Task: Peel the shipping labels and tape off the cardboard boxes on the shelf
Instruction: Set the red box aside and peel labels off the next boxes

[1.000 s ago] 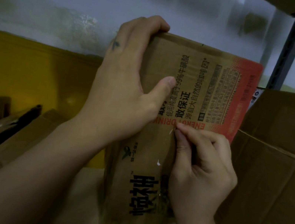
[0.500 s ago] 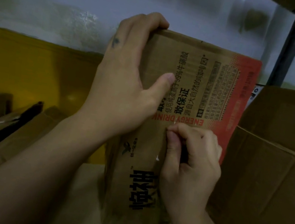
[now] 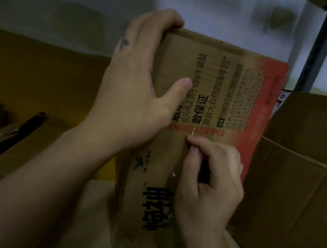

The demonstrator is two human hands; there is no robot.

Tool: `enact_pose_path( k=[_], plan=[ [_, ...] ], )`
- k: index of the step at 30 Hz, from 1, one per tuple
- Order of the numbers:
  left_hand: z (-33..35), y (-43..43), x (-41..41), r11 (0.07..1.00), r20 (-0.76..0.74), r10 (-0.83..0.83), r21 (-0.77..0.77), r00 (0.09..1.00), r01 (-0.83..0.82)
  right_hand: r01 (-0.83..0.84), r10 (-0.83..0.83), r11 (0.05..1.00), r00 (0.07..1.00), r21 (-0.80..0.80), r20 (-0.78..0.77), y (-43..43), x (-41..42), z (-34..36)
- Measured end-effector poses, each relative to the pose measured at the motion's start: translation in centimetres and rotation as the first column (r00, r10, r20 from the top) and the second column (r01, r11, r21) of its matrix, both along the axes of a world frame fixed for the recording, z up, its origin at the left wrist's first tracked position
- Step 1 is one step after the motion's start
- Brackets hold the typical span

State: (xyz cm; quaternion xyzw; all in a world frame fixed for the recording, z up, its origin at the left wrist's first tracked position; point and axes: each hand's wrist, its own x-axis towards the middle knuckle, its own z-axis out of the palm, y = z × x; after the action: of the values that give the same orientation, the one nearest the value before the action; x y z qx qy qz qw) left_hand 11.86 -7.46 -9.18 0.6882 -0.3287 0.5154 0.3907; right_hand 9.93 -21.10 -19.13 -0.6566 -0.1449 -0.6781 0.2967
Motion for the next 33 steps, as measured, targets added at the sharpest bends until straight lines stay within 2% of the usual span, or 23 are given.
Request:
enact_pose_path(
  k=[33],
  plan=[
    [-0.06, 0.06, -0.05, 1.000, 0.000, 0.021, 0.003, 1.000, -0.021, -0.008, 0.009, 0.999, 1.000, -0.035, 0.026, -0.68, 0.22, -0.18]
  ],
)
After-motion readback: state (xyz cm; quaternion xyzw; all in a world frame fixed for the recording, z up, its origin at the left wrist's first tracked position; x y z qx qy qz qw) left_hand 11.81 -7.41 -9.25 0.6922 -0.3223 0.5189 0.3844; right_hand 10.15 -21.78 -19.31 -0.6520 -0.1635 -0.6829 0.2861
